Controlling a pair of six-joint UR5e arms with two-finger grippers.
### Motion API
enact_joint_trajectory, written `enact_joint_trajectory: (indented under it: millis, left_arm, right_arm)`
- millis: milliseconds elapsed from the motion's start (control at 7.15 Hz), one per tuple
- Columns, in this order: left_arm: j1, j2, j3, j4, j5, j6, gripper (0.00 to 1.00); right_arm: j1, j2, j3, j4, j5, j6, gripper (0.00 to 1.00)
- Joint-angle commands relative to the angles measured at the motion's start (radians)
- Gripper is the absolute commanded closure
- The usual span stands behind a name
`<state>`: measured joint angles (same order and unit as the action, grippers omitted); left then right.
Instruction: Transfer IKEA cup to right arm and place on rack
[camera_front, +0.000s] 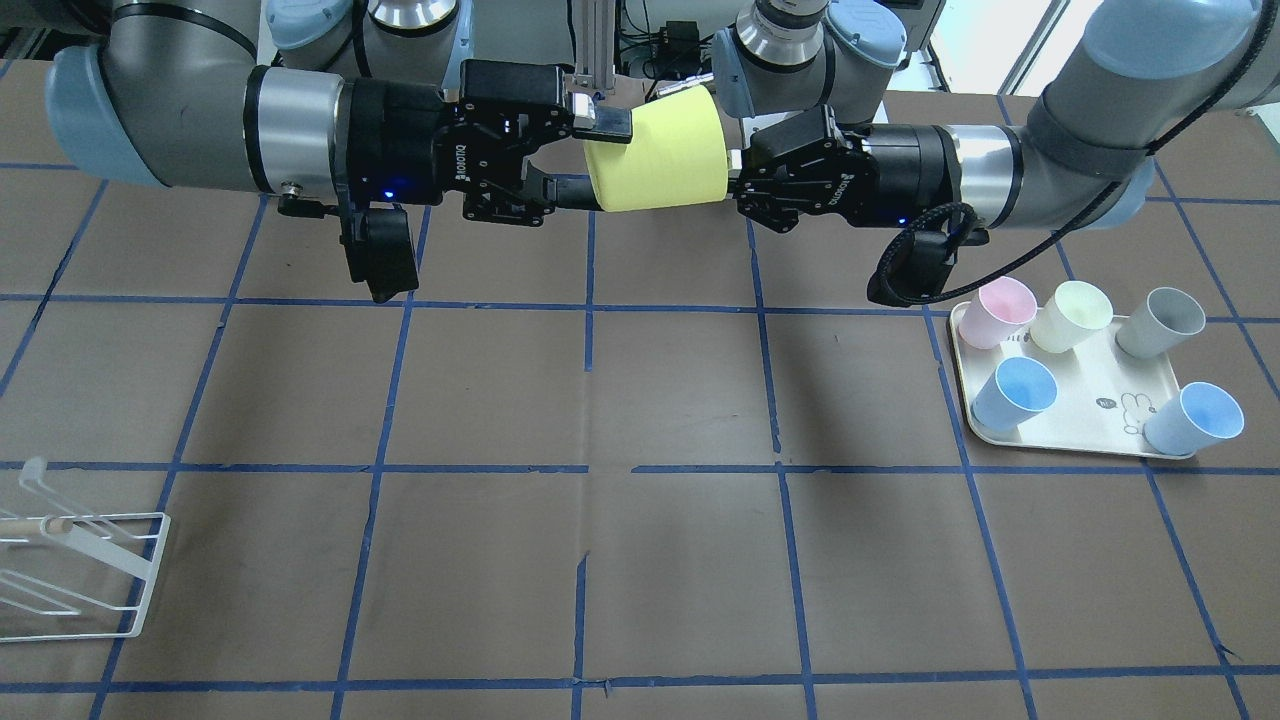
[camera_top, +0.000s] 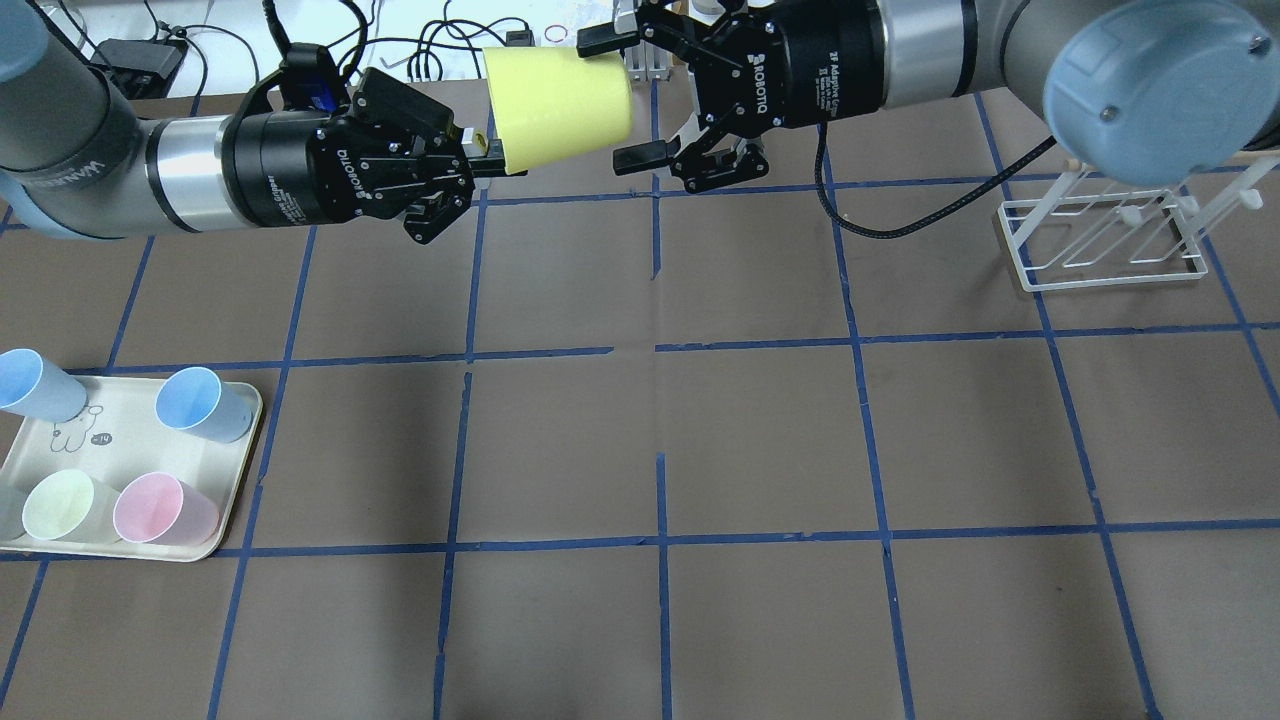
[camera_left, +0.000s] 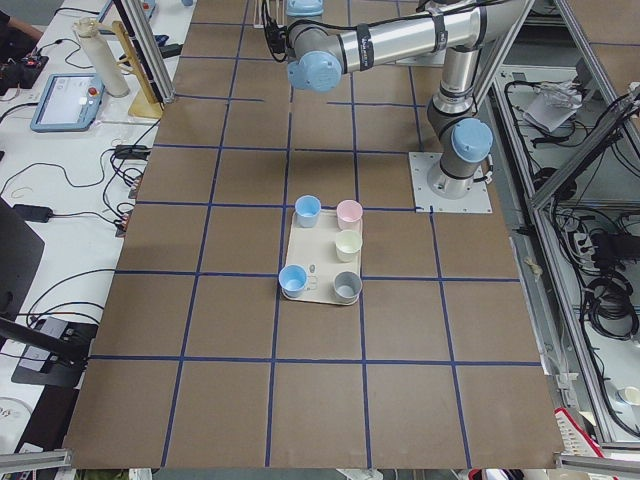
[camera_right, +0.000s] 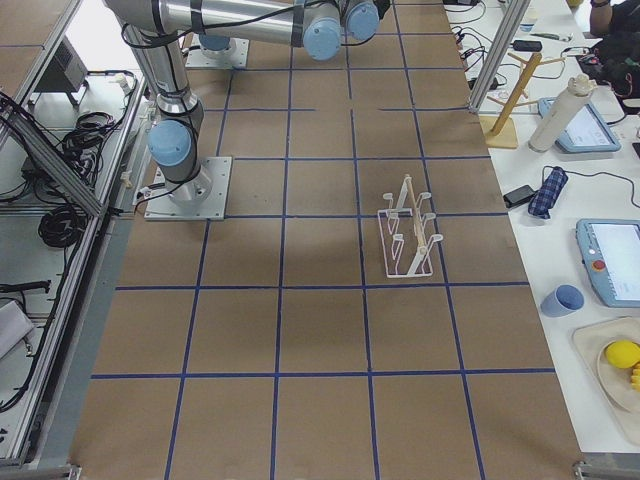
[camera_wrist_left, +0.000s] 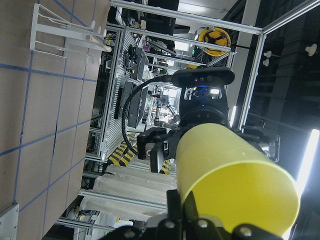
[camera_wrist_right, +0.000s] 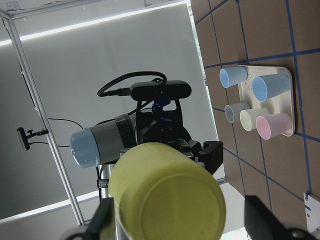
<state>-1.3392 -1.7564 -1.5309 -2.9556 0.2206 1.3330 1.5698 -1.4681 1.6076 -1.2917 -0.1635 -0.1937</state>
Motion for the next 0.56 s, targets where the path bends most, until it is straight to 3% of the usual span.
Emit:
enact_joint_trajectory:
  millis: [0,420]
  left_arm:
    - [0.0,-0.002,0.002,0.0,-0.001,0.0,1.0]
    - [0.0,-0.005,0.002,0.001,-0.001,0.0,1.0]
  right_arm:
    - [-0.001,0.0,-0.002,0.0,0.001,0.0,0.27]
    - [-0.001,-0.011,-0.003,0.0,0.002,0.02,0.27]
